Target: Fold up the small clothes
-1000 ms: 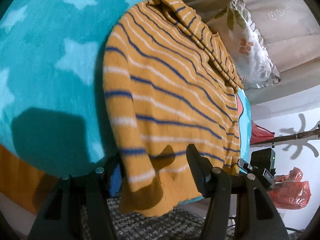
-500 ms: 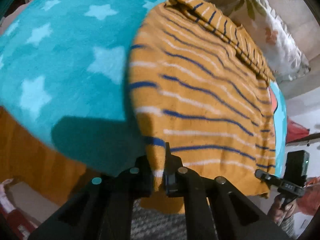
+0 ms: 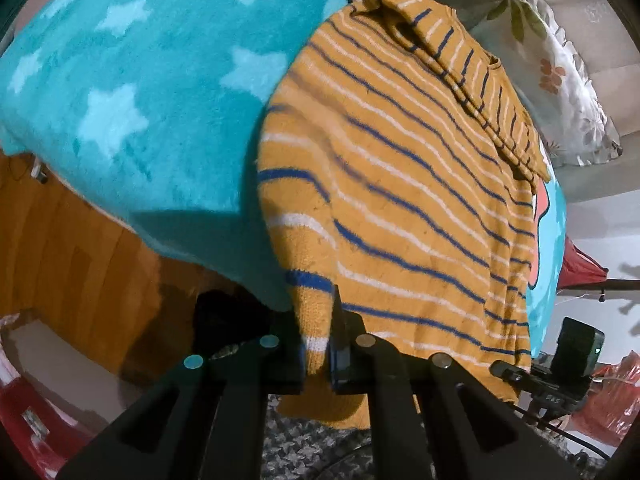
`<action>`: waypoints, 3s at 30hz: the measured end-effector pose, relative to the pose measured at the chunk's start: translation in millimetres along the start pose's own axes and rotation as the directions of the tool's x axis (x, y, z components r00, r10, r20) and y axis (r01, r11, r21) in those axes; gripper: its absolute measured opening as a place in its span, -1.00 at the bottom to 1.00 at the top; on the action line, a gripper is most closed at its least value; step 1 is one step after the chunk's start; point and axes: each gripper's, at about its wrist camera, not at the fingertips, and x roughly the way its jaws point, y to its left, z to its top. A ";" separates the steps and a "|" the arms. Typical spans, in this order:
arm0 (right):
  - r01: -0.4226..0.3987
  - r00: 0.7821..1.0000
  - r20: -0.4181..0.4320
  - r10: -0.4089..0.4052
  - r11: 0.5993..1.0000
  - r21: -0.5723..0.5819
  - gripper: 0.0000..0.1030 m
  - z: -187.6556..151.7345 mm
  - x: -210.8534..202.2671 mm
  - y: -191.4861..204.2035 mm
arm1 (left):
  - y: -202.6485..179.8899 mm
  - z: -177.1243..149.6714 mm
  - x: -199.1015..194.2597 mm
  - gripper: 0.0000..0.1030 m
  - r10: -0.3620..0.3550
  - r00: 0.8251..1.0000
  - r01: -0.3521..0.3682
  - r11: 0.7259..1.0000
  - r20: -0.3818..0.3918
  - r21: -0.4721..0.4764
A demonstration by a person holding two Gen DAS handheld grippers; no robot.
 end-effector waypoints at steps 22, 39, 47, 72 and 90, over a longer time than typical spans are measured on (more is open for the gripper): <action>-0.035 0.874 0.481 -0.065 0.980 0.196 -0.85 201.0 -75.6 -21.7 | -97.9 190.1 12.3 -0.85 -0.183 0.963 0.176 0.983 0.198 0.051; -0.255 0.806 0.590 -0.049 0.871 0.421 -0.25 269.8 -76.3 -84.8 | -83.9 275.2 51.7 -0.03 -0.446 0.880 0.470 0.866 0.164 -0.170; -0.250 0.789 0.603 -0.121 0.833 0.494 -0.08 291.0 -73.4 -94.2 | -73.5 278.5 35.6 0.04 -0.389 0.899 0.420 0.896 0.198 -0.146; 0.284 0.785 0.534 -0.314 0.949 0.140 -0.09 318.1 -10.5 92.0 | -30.7 169.9 35.3 -0.63 0.109 0.981 -0.138 0.973 0.163 0.182; 0.654 0.679 0.426 -0.598 0.756 0.018 -0.03 434.5 138.8 139.1 | -11.9 159.6 28.8 -0.37 0.052 0.983 -0.095 0.963 0.174 0.252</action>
